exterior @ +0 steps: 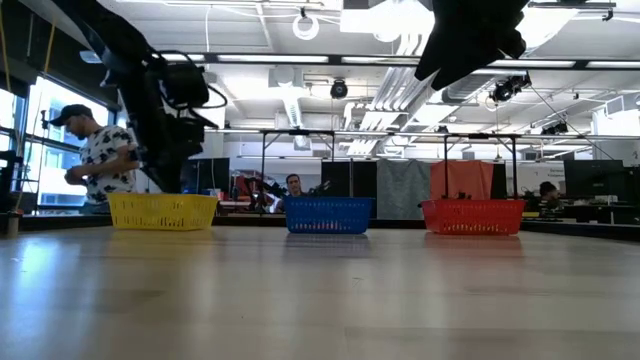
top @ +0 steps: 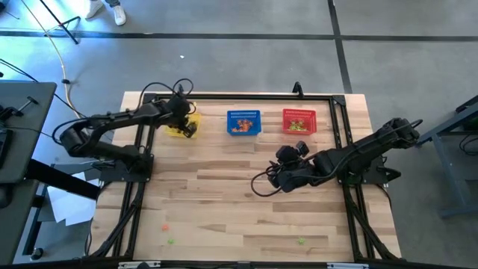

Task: Sort Halloween decoration
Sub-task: Put the black spider toy into the yellow basket

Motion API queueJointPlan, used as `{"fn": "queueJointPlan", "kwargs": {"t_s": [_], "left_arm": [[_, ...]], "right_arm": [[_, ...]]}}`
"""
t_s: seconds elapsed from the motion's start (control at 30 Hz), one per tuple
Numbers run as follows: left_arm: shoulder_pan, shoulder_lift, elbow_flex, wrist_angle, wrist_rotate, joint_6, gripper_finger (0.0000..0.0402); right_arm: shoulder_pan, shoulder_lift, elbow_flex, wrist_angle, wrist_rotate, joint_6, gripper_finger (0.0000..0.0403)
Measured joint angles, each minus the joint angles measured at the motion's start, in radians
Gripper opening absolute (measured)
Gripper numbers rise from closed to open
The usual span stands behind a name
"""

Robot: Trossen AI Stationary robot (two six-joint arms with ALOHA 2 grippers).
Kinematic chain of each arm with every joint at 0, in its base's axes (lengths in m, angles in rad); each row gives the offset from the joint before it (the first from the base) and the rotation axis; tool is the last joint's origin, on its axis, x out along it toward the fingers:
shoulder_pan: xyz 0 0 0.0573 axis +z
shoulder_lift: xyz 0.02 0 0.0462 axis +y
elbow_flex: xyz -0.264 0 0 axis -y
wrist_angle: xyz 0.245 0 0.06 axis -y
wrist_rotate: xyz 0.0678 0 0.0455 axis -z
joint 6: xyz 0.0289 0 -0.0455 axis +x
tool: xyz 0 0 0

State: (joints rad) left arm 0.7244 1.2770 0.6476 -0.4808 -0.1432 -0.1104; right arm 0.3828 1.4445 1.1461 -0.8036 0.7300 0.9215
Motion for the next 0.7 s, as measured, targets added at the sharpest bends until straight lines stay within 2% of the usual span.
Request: {"fn": "queueJointPlan", "kwargs": {"t_s": [0.2,0.43,0.7], "left_arm": [[0.009,0.065,0.000,0.002,0.004,-0.001,0.0000],[0.009,0.075,0.000,0.008,0.003,-0.028,0.0002],[0.009,0.075,0.000,0.008,0.003,-0.035,0.0048]], "right_arm": [[0.000,0.000,0.000,0.000,0.000,-0.003,0.0195],[0.000,0.000,0.000,0.000,0.000,-0.002,0.0195],[0.000,0.000,0.000,0.000,-0.001,-0.005,0.0195]]}}
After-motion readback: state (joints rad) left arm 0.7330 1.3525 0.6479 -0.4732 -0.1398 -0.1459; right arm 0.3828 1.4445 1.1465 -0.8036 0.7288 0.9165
